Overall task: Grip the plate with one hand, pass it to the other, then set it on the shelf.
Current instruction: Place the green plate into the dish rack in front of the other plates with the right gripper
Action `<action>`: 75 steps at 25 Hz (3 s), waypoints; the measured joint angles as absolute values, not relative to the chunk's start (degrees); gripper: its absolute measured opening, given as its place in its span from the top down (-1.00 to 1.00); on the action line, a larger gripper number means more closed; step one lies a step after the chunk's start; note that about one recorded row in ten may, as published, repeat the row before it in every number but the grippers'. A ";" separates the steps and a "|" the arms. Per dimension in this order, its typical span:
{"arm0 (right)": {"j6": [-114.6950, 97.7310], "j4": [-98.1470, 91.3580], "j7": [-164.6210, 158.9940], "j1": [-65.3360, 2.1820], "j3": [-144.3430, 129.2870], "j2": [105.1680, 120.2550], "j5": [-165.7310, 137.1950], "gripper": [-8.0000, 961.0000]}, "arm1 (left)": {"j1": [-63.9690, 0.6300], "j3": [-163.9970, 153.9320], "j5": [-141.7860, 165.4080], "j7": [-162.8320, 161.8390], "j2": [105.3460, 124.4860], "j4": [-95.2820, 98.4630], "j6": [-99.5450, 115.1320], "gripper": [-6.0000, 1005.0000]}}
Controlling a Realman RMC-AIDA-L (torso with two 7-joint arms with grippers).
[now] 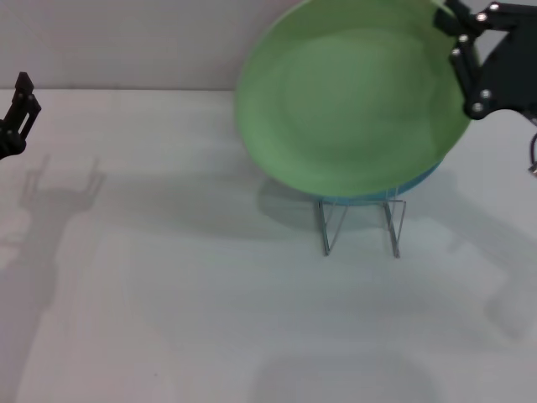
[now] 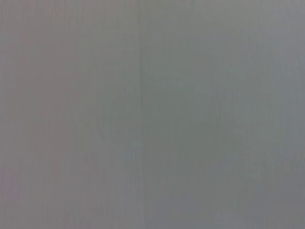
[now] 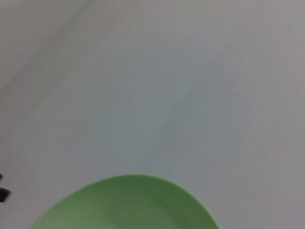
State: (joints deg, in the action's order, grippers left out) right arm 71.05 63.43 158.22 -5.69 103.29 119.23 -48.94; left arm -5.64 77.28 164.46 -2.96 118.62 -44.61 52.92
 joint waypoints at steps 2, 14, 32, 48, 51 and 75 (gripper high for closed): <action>71.95 62.68 158.86 -5.84 104.20 119.24 -48.81 0.94 | -5.63 77.27 164.45 -3.85 118.62 -44.22 52.99 -0.61; 76.46 58.95 162.21 -7.40 110.77 119.00 -50.25 0.94 | -5.87 75.69 164.66 -4.35 118.56 -42.47 53.29 -0.61; 76.63 52.65 165.07 -10.70 114.92 118.96 -54.33 0.94 | -6.15 73.87 164.57 -4.20 118.56 -41.83 53.35 -0.61; 76.02 48.31 165.24 -12.14 115.52 118.99 -57.61 0.93 | -6.95 73.83 164.79 -3.92 118.56 -41.55 53.35 -0.61; 75.84 47.44 165.25 -12.58 115.90 119.01 -58.54 0.93 | -7.08 73.83 164.82 -3.90 118.56 -41.43 53.35 -0.61; 77.59 39.93 165.05 -13.39 115.31 119.20 -59.60 0.28 | -9.24 73.22 164.47 -4.16 118.57 -38.10 54.06 -0.61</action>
